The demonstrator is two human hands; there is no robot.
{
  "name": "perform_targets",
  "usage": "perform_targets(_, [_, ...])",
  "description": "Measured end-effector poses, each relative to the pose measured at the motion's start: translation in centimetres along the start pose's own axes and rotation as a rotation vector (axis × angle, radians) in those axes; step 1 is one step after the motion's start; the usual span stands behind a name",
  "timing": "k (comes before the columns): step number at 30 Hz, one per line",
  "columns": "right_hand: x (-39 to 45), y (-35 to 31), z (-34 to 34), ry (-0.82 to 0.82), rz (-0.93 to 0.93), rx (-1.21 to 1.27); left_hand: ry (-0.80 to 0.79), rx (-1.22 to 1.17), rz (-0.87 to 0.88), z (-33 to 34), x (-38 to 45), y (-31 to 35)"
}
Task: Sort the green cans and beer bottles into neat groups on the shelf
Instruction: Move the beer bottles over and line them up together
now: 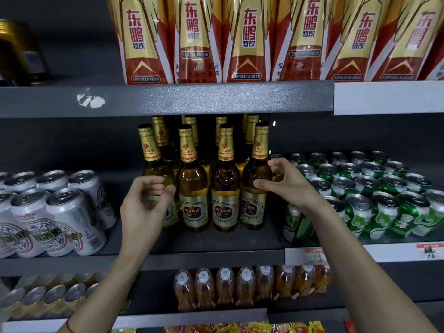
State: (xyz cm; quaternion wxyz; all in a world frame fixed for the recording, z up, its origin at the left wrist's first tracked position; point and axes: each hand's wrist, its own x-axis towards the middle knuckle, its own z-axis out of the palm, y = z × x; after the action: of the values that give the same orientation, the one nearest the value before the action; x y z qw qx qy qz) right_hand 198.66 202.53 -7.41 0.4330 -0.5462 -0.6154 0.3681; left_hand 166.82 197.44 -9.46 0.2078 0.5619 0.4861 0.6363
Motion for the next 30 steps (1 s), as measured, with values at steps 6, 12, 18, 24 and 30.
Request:
perform_targets(6, [0.3,0.3,-0.7,-0.109,-0.005,0.061,-0.001,0.022,-0.001,0.2,-0.2,-0.1])
perform_targets(12, [0.4,0.4,-0.7,-0.138,-0.013,0.017,0.004,0.024,0.001,0.0,0.0,-0.3])
perform_targets(18, [-0.3,0.4,-0.2,-0.113,0.004,-0.003,-0.015,-0.004,-0.002,0.0,0.0,-0.7])
perform_targets(24, [-2.1,0.6,1.7,0.015,-0.042,0.001,-0.002,0.009,0.027,-0.7,0.5,-2.0])
perform_targets(30, [-3.8,2.2,4.6,0.081,-0.110,0.173,0.086,0.034,0.003,-2.2,1.2,-3.6])
